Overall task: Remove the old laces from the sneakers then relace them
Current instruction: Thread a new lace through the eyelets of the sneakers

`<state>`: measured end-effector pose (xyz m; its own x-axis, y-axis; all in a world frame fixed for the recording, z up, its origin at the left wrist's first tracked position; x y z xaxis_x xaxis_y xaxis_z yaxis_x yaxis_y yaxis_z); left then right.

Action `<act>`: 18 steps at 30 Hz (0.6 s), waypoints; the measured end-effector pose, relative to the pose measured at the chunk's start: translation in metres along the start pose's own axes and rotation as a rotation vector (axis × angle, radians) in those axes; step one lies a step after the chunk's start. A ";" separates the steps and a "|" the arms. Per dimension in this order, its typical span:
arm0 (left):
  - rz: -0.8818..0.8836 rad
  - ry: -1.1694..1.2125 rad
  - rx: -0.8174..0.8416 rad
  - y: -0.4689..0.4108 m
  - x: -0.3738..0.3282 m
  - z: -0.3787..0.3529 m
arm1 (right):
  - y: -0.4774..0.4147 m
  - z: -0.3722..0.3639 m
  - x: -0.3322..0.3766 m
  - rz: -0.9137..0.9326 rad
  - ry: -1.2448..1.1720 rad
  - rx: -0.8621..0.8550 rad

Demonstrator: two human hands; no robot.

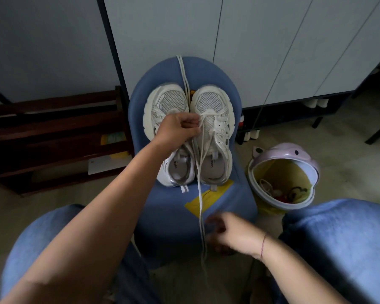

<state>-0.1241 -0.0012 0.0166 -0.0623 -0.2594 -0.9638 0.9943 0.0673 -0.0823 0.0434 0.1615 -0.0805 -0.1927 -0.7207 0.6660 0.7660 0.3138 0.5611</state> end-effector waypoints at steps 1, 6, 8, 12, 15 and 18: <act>-0.002 -0.002 0.000 0.000 0.000 0.000 | -0.003 0.007 0.000 -0.004 -0.071 -0.072; 0.001 0.001 -0.005 -0.002 0.001 0.000 | -0.020 0.042 0.014 0.022 -0.488 -0.299; -0.002 -0.002 -0.003 -0.002 0.002 0.000 | -0.026 0.041 0.019 -0.003 -0.640 -0.298; -0.007 -0.004 0.002 -0.002 0.002 0.000 | -0.038 0.023 0.023 -0.064 -0.802 -0.251; -0.008 -0.007 0.004 -0.003 0.003 -0.001 | -0.045 0.013 0.027 -0.064 -0.803 -0.264; -0.011 -0.003 0.003 -0.004 0.003 0.000 | -0.048 0.010 0.028 -0.040 -0.823 -0.321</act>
<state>-0.1286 -0.0022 0.0138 -0.0726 -0.2632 -0.9620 0.9939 0.0615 -0.0919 -0.0049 0.1319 -0.0839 -0.5089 -0.0150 0.8607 0.8605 0.0194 0.5091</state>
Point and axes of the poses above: each hand's wrist, its own y-axis away from the middle knuckle, its own z-axis out of the back of the hand, x = y × z, the point moved 7 cm from there along -y, towards the middle knuckle, and after that the axes turned 5 degrees about -x, right-handed, at the moved point
